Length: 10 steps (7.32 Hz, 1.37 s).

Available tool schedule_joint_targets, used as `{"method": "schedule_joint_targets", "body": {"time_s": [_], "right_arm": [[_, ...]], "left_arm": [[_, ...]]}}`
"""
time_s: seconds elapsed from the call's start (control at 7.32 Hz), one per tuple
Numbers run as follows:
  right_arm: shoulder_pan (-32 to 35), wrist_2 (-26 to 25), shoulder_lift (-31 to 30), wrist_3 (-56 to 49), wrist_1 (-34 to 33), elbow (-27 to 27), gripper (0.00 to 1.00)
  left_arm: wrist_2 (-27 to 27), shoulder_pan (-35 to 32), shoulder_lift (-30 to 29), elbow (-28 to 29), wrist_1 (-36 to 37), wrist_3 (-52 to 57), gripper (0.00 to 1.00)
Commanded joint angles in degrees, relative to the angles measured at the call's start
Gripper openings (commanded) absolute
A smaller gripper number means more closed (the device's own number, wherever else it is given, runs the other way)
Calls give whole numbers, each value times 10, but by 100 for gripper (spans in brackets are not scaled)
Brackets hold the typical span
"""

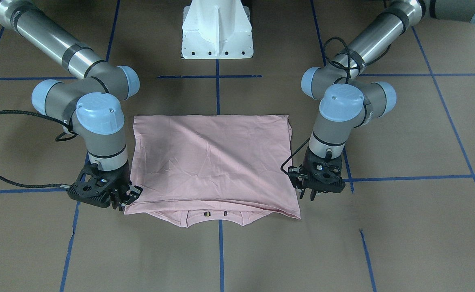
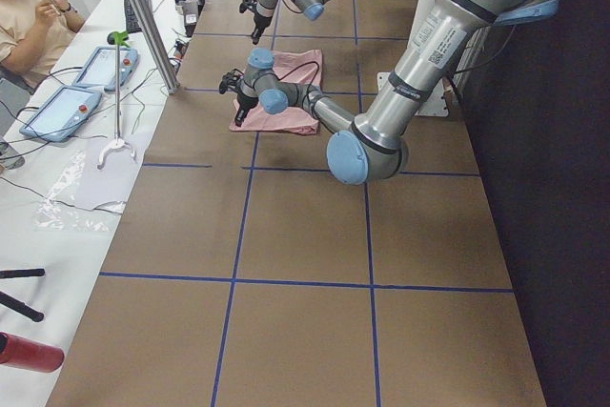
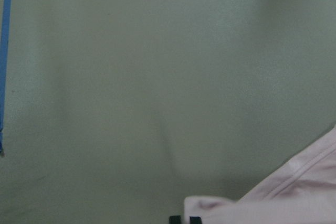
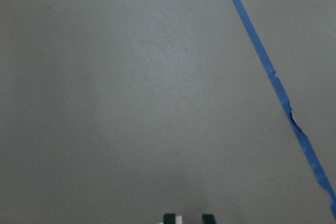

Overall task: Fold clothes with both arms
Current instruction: 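Release the hem and raise both grippers away from the shirt, then lower the left gripper to the folded shirt's edge nearest it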

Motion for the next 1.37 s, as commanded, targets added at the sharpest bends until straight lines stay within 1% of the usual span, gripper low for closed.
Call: {"method": "schedule_joint_targets", "body": {"time_s": [0.0, 0.14, 0.27, 0.41, 0.55, 0.68, 0.82, 0.96, 1.23], "right_arm": [[52, 71, -5, -98, 0, -2, 100], [59, 92, -10, -109, 2, 2, 100], [62, 113, -20, -112, 2, 20, 100], [62, 112, -45, -112, 1, 56, 100], [62, 112, -58, -112, -1, 75, 100], [62, 112, -59, -112, -1, 77, 100], [62, 112, -59, -111, -1, 77, 100], [62, 111, -59, -111, -1, 77, 100], [62, 111, -59, -111, -1, 77, 100]], "left_arm": [[-4, 4, 42, -77, -12, 2, 100], [-10, 18, 88, -131, -13, -8, 100], [-12, 51, 145, -184, -17, -39, 100], [-7, 78, 191, -226, -18, -86, 100], [2, 106, 227, -259, -19, -125, 90], [24, 141, 236, -273, -19, -180, 65], [47, 184, 233, -272, -17, -236, 48], [56, 208, 229, -269, -17, -246, 48], [55, 210, 214, -260, -12, -246, 48]]}}
